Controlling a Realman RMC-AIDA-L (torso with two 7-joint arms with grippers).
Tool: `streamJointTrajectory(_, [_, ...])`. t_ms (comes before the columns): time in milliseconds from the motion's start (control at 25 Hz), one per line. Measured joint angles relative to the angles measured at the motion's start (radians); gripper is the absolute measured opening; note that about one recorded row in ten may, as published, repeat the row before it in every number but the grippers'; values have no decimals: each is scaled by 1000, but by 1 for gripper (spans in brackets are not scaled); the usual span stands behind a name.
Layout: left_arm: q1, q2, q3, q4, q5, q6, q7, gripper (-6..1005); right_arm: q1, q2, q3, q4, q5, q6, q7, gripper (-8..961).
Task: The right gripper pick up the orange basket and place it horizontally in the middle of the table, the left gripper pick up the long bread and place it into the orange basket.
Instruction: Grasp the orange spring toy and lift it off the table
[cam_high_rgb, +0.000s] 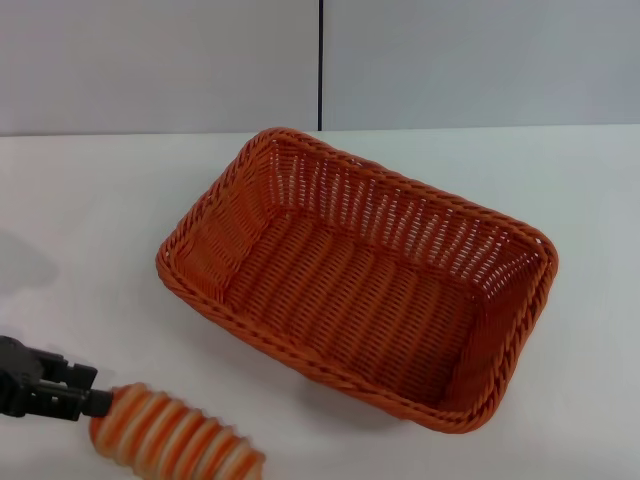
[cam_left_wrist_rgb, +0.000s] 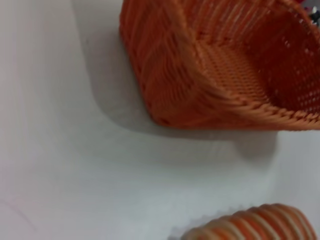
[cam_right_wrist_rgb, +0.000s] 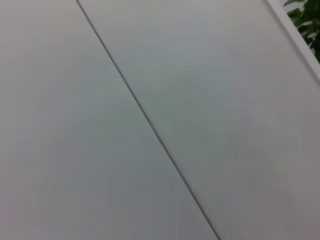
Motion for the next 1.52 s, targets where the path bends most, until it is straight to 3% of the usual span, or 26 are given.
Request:
streamJointTrajectory(120, [-3,-9,-3,0,20,-11,5,579,2,-3,-5,0,-3,6,1,680])
streamJointTrajectory(1520, [0,-27,5,-30,37,-22,21,576,14,-8,-7,1,-20,7,4,682])
